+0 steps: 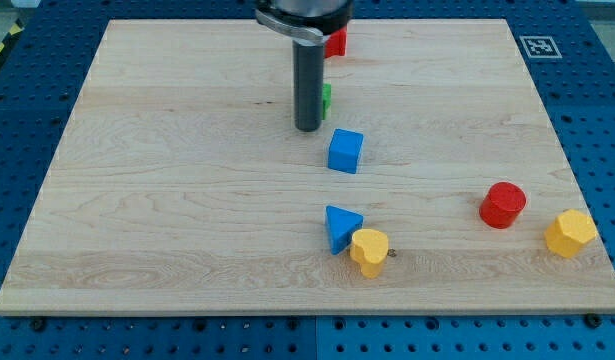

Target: Move the green star closer to the green circle

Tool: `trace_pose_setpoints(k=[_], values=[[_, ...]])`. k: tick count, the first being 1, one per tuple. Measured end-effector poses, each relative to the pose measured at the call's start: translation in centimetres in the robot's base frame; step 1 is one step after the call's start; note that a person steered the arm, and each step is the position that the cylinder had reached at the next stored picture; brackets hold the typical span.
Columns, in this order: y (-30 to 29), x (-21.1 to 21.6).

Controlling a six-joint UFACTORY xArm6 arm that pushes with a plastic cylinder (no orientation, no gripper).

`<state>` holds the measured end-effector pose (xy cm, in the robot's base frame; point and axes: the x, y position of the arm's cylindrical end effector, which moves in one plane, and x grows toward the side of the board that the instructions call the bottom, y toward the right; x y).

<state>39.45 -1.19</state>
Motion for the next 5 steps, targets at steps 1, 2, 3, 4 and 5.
trace_pose_setpoints(k=[1,2,3,4,5], values=[[-0.2,-2.8],[0.8,-4.4],[2.6,-1.9],[5.1,-0.7],[5.3,-4.3]])
